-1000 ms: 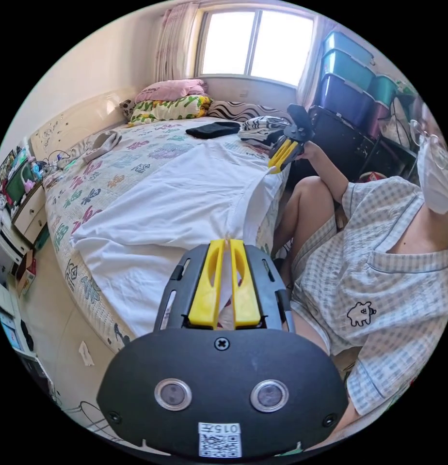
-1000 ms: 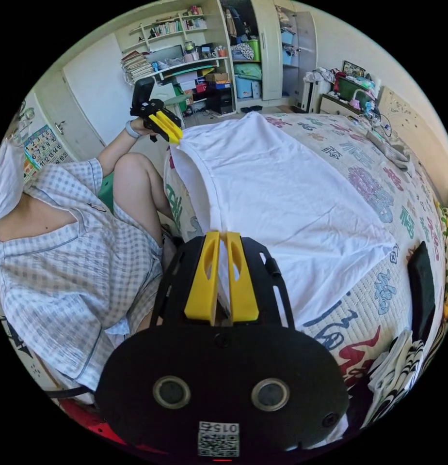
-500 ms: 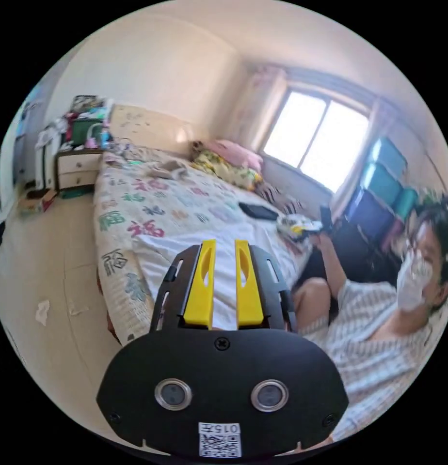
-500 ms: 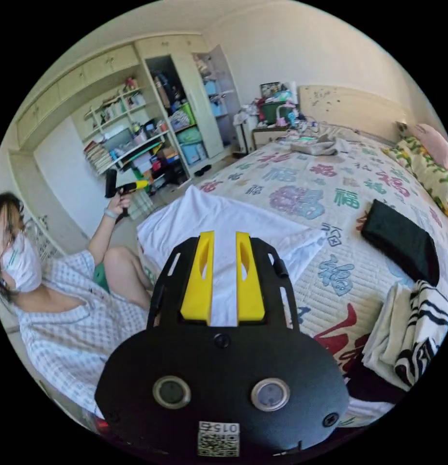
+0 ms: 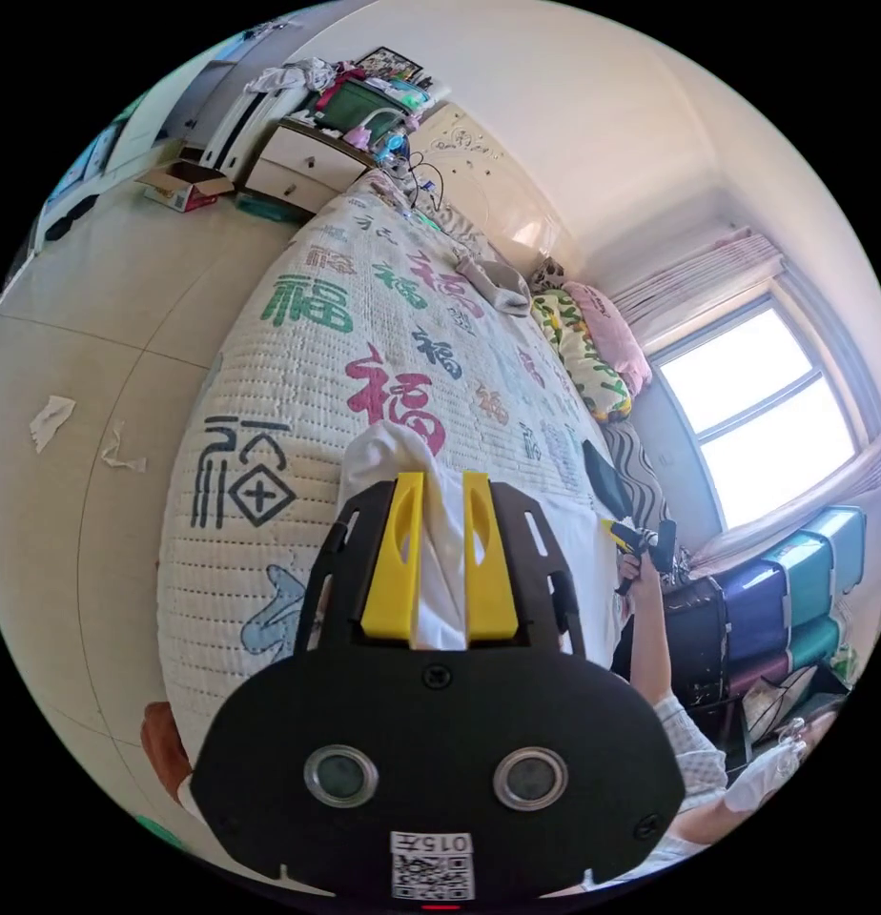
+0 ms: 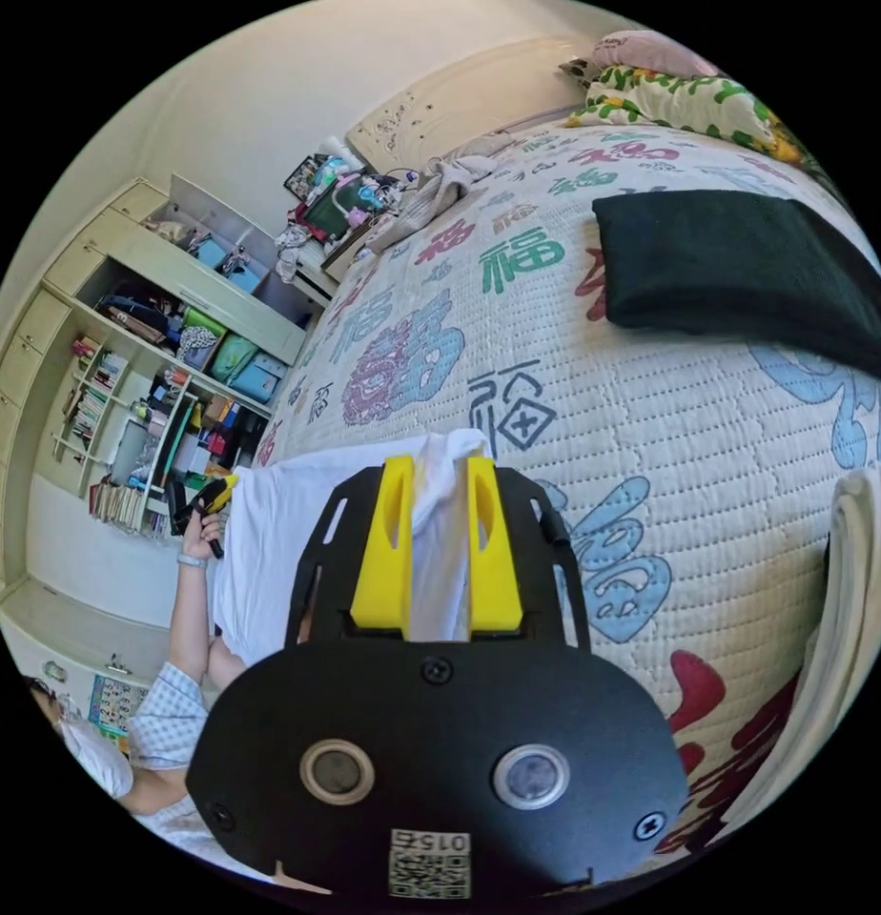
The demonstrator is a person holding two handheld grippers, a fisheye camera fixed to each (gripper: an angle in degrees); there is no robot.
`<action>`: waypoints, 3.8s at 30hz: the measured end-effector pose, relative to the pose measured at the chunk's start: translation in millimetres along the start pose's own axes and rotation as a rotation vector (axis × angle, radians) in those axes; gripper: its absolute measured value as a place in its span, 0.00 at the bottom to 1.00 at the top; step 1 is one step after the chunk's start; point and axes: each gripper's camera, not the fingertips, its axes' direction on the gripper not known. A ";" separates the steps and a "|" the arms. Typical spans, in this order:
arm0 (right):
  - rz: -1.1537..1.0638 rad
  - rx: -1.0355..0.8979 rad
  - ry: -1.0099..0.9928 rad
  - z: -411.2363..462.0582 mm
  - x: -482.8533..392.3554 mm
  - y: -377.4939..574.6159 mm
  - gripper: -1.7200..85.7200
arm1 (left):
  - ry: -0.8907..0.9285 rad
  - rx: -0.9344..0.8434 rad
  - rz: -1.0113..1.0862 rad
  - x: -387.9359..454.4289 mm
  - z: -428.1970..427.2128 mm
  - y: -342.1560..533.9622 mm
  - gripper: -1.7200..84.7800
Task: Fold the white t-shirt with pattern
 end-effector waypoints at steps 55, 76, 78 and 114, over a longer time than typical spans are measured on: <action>0.008 -0.086 -0.186 -36.2 -19.2 -4.7 0.06 | -0.241 -0.390 1.453 619.2 207.1 313.4 0.04; -1.207 -0.456 -0.043 61.9 -527.4 178.4 0.13 | -0.147 0.057 0.194 161.3 -70.1 63.2 0.12; -1.247 -0.444 0.066 84.2 -541.5 197.2 0.14 | -0.129 0.052 0.161 141.3 -58.8 61.7 0.12; -0.565 -0.142 0.204 -119.8 -308.9 166.4 0.14 | -0.135 0.011 0.224 23.1 -97.9 162.0 0.13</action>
